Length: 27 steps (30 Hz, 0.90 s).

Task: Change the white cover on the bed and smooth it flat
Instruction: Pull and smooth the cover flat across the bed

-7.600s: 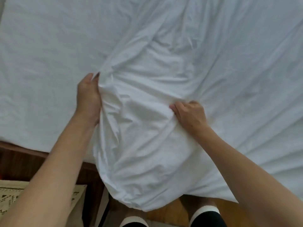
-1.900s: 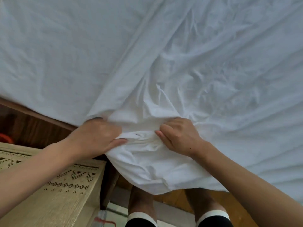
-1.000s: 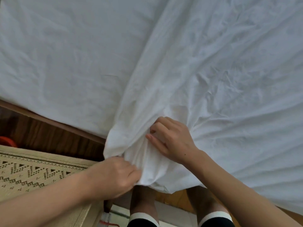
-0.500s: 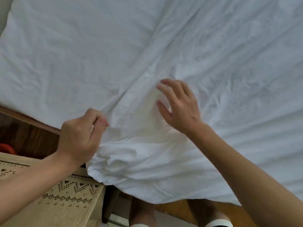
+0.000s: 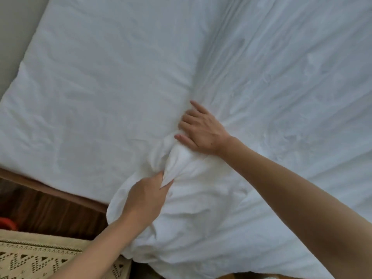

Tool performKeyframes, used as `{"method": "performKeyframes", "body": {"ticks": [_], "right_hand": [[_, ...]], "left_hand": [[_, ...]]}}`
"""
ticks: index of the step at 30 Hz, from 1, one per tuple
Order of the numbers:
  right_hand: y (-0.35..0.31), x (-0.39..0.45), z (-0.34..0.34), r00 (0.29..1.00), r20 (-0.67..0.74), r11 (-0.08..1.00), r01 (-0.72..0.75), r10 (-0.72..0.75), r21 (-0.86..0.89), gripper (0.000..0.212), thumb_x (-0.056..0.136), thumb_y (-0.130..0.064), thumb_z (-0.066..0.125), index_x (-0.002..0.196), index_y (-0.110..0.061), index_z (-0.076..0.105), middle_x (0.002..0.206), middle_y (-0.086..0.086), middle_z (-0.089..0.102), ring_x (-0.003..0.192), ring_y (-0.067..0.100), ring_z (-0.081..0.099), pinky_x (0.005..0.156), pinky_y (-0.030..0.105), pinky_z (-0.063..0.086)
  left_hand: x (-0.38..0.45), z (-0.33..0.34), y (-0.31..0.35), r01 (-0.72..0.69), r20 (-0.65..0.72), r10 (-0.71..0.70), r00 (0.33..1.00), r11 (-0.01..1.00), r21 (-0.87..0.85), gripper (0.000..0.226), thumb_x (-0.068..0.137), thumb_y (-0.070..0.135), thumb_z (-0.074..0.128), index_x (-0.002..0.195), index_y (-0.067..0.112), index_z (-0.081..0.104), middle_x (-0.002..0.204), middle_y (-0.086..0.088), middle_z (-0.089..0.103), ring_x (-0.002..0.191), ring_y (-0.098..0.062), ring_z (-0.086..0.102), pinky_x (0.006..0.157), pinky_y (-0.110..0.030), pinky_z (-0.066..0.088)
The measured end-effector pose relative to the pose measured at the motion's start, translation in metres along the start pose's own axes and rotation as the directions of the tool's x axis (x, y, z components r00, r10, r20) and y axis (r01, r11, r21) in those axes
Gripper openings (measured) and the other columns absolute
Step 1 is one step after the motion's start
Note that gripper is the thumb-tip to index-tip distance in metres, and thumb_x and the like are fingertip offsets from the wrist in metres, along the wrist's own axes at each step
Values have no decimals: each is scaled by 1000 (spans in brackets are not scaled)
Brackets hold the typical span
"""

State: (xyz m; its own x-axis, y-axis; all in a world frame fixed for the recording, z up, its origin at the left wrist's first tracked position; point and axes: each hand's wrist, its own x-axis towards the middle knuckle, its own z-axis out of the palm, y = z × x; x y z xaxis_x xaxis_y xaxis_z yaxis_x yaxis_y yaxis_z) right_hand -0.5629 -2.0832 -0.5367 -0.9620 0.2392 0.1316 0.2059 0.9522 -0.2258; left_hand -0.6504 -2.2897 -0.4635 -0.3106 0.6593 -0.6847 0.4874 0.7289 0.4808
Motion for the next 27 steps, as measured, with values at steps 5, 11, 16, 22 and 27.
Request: {"method": "performKeyframes", "body": {"ticks": [5,11,16,22,27], "right_hand": [[-6,12,-24,973,-201,993,-111,115,30,49,91,-35,40,47,-15,44,40,5,47,37,26,47,56,26,28],[-72,127,-52,792,-550,957,-145,265,252,46,86,-31,50,42,-16,50,40,6,51,39,26,53,54,29,24],[-83,92,37,960,76,957,-276,270,84,32,91,-42,57,85,-13,70,87,9,67,88,30,59,88,35,34],[-93,-4,6,799,-134,780,-510,586,363,41,94,-33,49,123,-7,60,135,19,53,130,35,43,112,47,29],[-137,-155,-26,734,-41,706,-634,678,316,67,89,-60,52,135,-11,43,143,17,45,137,33,36,114,49,28]], "left_hand": [[-16,-13,0,-197,-123,186,975,976,-89,33,98,42,46,69,28,53,55,9,56,60,-11,58,53,-18,43],[-10,-80,-87,67,-254,-31,967,989,131,24,92,56,52,92,33,58,57,8,55,57,-26,59,52,-34,44],[12,-58,-53,116,-128,-67,989,899,422,21,95,29,56,104,10,60,86,-16,66,82,-37,63,68,-40,49],[51,-37,-16,42,-437,3,899,995,93,67,83,22,67,138,0,36,134,-22,45,124,-37,40,102,-47,35],[88,-20,28,95,-492,-76,867,995,14,85,79,52,68,140,4,33,136,-24,45,124,-40,41,101,-50,36]]}}
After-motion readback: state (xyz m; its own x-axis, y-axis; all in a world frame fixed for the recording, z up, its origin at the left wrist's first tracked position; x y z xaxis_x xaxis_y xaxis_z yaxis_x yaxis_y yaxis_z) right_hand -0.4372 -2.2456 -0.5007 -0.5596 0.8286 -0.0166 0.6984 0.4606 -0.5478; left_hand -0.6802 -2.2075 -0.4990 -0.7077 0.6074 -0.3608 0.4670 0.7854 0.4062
